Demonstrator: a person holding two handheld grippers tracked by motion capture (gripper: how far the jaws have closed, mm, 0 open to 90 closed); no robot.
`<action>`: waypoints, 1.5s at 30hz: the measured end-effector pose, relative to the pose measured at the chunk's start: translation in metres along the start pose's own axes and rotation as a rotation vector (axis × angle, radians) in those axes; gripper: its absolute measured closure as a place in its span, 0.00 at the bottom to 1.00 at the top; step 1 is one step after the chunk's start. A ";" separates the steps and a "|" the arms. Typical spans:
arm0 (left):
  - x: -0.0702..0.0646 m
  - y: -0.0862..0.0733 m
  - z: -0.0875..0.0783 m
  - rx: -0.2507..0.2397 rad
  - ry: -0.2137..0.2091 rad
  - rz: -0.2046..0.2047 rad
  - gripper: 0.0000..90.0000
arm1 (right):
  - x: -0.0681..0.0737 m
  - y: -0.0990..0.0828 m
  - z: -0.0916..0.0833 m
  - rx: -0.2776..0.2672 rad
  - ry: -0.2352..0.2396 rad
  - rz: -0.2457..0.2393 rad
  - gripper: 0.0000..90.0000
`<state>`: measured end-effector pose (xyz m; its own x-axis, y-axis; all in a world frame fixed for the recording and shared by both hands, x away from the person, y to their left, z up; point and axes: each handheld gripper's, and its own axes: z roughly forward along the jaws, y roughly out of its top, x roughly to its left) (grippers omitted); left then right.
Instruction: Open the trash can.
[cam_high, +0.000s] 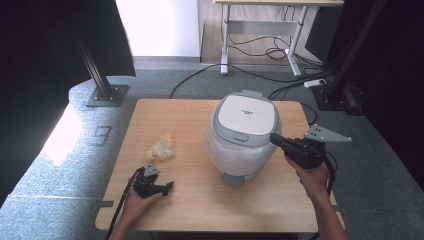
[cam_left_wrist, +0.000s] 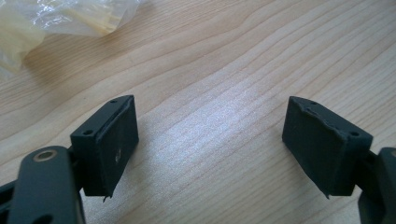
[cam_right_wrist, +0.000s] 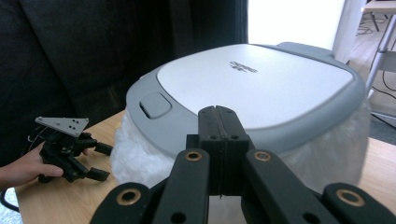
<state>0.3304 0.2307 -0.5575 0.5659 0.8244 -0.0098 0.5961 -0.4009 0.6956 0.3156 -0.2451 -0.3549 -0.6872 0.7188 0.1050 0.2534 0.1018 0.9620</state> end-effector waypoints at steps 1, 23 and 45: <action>0.000 0.000 0.000 0.000 0.000 0.000 0.20 | 0.001 0.002 0.002 0.001 0.003 -0.004 1.00; 0.000 0.000 0.000 0.000 0.000 0.000 0.20 | 0.026 0.019 0.052 0.041 0.099 -0.029 0.99; 0.000 0.000 0.000 0.000 0.000 0.001 0.20 | 0.033 0.013 0.069 0.053 0.127 -0.034 1.00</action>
<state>0.3303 0.2307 -0.5575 0.5664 0.8241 -0.0095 0.5960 -0.4016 0.6953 0.3429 -0.1731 -0.3563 -0.7757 0.6220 0.1068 0.2621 0.1635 0.9511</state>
